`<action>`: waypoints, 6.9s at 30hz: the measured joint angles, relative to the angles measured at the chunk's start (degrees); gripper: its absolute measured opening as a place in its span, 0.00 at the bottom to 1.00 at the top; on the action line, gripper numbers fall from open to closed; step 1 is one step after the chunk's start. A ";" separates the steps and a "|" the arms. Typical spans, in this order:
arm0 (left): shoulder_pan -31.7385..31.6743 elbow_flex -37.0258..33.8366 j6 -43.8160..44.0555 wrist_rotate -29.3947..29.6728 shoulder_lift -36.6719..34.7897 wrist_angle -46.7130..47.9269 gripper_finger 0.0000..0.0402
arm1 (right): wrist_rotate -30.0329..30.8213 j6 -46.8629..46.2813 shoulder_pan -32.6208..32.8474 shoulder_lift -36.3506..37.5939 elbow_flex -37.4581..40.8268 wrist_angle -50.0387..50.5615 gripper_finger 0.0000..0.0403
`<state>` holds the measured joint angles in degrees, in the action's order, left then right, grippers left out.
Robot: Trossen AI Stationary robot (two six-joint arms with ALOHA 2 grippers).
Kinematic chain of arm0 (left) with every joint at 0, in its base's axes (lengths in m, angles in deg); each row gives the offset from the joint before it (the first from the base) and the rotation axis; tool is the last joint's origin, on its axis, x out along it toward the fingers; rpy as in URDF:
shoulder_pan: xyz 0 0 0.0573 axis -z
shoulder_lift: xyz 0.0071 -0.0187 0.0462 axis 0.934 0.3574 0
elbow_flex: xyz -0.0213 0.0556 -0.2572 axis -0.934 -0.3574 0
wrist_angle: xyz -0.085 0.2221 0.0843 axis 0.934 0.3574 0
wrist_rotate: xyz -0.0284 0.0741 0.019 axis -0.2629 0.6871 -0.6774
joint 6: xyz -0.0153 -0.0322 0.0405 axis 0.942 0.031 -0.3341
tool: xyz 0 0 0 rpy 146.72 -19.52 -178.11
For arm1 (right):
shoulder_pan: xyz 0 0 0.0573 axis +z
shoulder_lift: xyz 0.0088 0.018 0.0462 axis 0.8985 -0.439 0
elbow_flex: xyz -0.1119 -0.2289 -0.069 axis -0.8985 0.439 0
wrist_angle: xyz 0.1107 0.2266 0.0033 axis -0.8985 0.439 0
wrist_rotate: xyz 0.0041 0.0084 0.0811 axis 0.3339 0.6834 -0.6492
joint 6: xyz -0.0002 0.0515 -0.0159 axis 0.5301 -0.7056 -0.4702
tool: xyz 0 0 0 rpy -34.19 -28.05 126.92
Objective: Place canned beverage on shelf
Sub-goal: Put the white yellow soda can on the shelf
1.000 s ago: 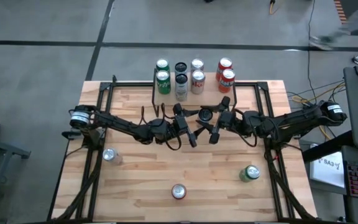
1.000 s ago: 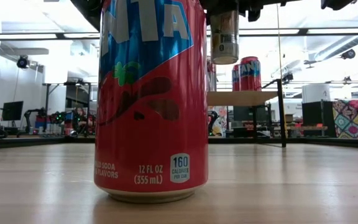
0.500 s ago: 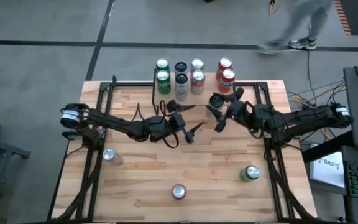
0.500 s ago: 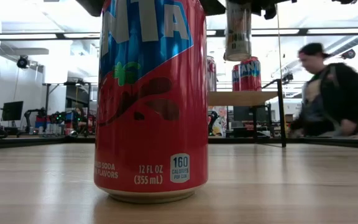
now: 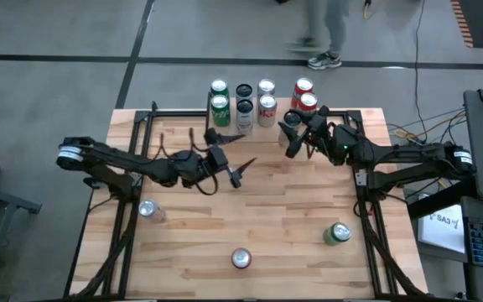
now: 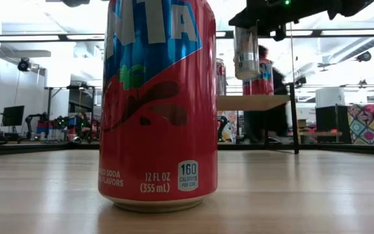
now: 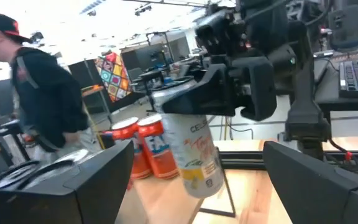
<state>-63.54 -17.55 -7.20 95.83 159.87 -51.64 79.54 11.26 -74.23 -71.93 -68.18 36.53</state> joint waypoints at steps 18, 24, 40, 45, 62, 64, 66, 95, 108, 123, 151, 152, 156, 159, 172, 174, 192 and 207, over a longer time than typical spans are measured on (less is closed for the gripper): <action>0.00 -10.62 0.48 2.77 -17.43 -1.23 0.82 | 2.39 -1.32 -4.58 -8.40 0.00 -6.55 0.59; 0.00 -12.21 0.53 2.77 -18.75 -2.83 0.82 | 2.41 -0.59 -5.05 -9.67 0.00 -7.99 0.59; 0.00 -11.90 0.75 2.78 -17.60 -2.73 0.82 | 4.43 1.50 -5.57 -9.73 0.00 -7.34 0.59; 0.00 -11.80 0.95 2.78 -17.37 -2.86 0.82 | 4.47 0.46 -5.71 -9.78 0.00 -7.31 0.59; 0.00 -11.80 1.08 2.77 -17.37 -3.17 0.82 | 5.45 1.04 -6.02 -9.80 0.00 -7.31 0.59; 0.00 -11.80 1.12 2.78 -17.37 -3.17 0.82 | 5.45 0.81 -6.02 -9.80 0.00 -7.31 0.59; 0.00 -11.80 1.14 2.77 -17.37 -3.17 0.82 | 5.45 0.81 -6.02 -9.80 0.00 -7.31 0.59; 0.00 -11.83 2.44 2.77 -17.37 -3.17 0.82 | 5.37 0.68 -6.02 -9.80 0.00 -6.00 0.59; 0.00 -11.83 2.65 2.79 -17.37 -3.20 0.82 | 5.43 -0.63 -6.28 -9.80 0.00 -5.98 0.59; 0.00 -11.85 2.67 2.77 -17.37 -3.20 0.82 | 5.39 0.98 -6.28 -9.80 0.00 -5.98 0.59; 0.00 -11.85 2.88 2.77 -17.37 -3.20 0.82 | 5.52 -0.21 -6.28 -9.92 0.00 -5.62 0.59; 0.00 -11.85 2.89 2.77 -17.37 -3.20 0.82 | 5.52 -0.22 -6.28 -9.99 0.00 -5.71 0.59; 0.00 -11.85 2.89 2.77 -17.37 -3.20 0.82 | 5.50 -0.24 -6.28 -10.02 0.00 -5.81 0.59; 0.00 -11.85 2.89 2.77 -17.37 -3.20 0.82 | 5.50 -0.24 -6.28 -10.04 0.00 -5.83 0.59; 0.00 -11.85 2.89 2.77 -17.37 -3.17 0.82 | 5.32 -0.09 -6.28 -10.06 0.00 -5.63 0.60; 0.00 -11.85 2.89 2.77 -17.37 -3.17 0.82 | 5.34 -0.04 -6.28 -10.06 0.00 -5.61 0.66; 0.00 -11.85 2.89 2.77 -17.37 -3.17 0.82 | 5.37 -1.29 -6.28 -8.57 0.11 -6.46 0.81; 0.00 -11.85 3.55 2.70 -17.37 -3.17 0.82 | -0.16 -0.70 -6.01 -0.24 0.11 -6.44 0.81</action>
<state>-63.54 -29.40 -3.66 98.53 142.51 -54.82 79.37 10.56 -80.24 -72.17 -68.08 30.09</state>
